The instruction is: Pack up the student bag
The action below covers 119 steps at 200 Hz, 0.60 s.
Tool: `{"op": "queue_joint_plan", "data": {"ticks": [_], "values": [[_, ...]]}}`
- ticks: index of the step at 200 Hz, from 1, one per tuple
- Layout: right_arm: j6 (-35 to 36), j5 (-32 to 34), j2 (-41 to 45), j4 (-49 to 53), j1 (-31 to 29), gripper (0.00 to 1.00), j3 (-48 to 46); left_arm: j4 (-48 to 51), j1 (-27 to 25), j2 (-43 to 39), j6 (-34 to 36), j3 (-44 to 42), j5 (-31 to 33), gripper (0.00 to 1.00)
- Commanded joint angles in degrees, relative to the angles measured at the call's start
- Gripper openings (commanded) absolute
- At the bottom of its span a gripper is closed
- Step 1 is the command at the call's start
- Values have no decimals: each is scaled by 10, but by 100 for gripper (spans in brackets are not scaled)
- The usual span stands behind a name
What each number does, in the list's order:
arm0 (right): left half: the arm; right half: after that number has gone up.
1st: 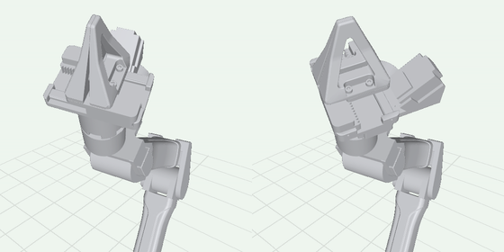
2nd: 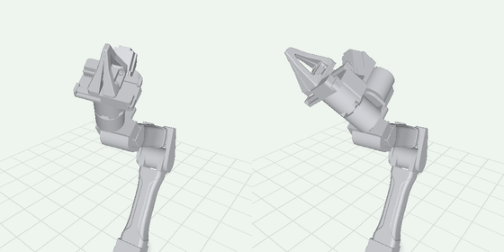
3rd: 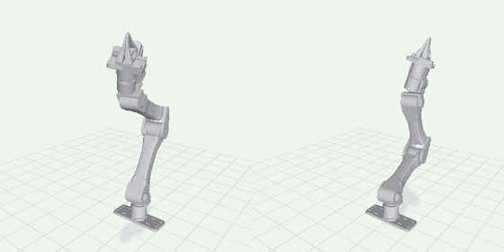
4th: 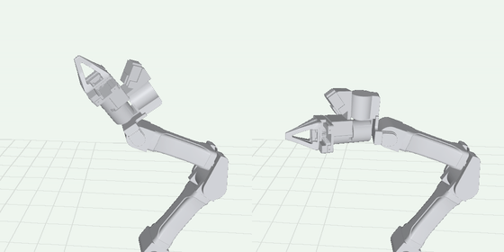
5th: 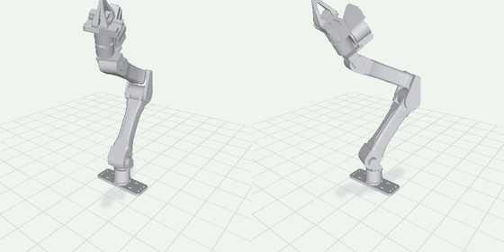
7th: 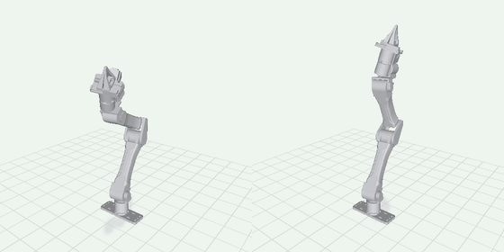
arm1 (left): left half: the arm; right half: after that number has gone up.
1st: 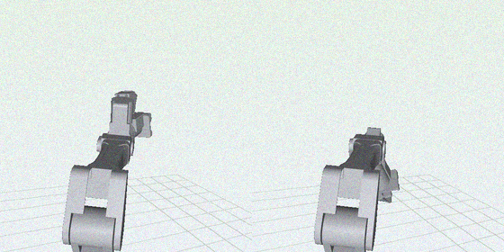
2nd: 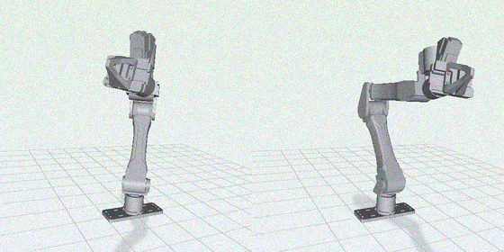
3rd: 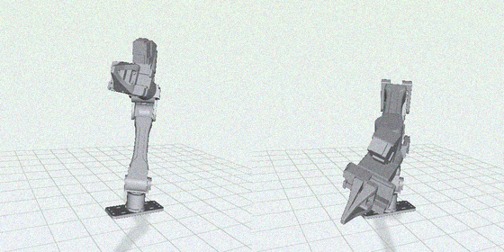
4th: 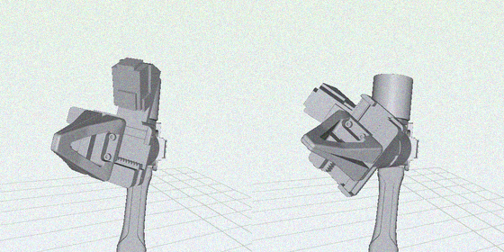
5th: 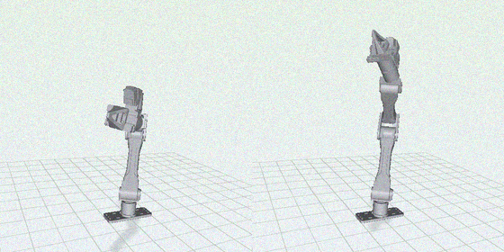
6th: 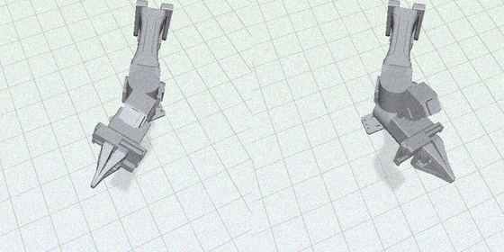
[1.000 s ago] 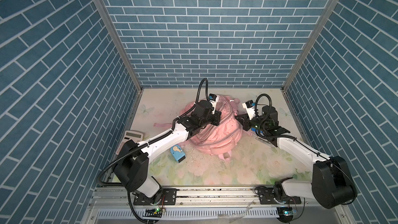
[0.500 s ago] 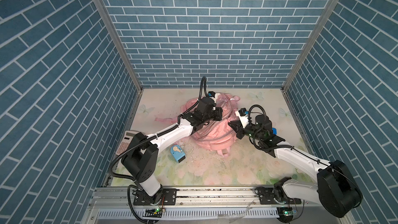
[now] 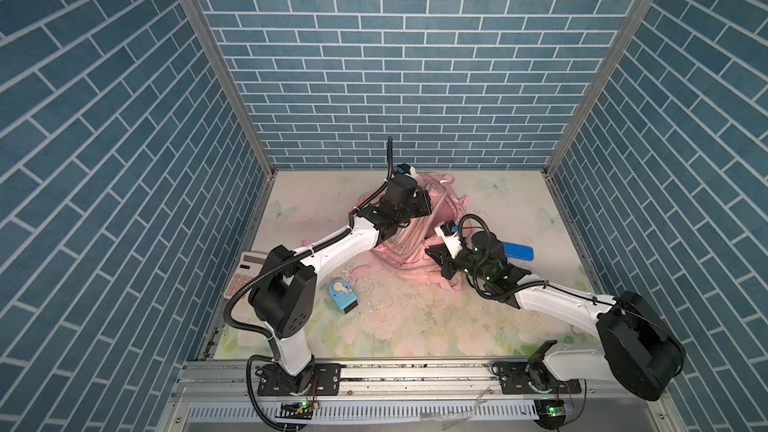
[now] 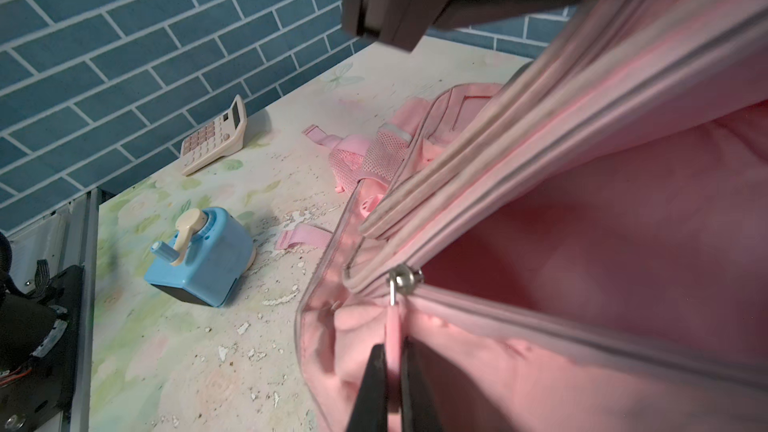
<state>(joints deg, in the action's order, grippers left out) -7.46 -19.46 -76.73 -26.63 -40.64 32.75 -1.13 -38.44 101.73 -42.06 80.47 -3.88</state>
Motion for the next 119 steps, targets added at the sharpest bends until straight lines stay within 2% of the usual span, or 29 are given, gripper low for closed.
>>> {"op": "queue_joint_plan", "data": {"ticks": [1, 12, 21, 31, 51, 64, 86, 119], "values": [[9, -11, -10, -19, -8, 0, -17, -75, 7, 4, -8, 53, 15, 0], [6, -1, -5, -27, -7, 0, -25, -60, 9, 7, 31, 64, 9, 1], [0, 9, 2, -31, -5, 0, -32, -44, 12, 7, 71, 72, -4, 23], [0, 14, 9, -33, -1, 0, -40, -15, 16, 5, 115, 78, -12, 39], [3, 10, 22, -35, 11, 0, -51, 41, 24, -13, 216, 68, -1, 54], [2, 8, 27, -34, 21, 0, -57, 76, 30, -28, 284, 52, -2, 59], [-9, -3, 35, -41, 38, 0, -72, 126, 31, -56, 415, 6, -4, 61], [-18, -13, 42, -54, 44, 0, -89, 169, 17, -88, 543, -62, -20, 63]]}}
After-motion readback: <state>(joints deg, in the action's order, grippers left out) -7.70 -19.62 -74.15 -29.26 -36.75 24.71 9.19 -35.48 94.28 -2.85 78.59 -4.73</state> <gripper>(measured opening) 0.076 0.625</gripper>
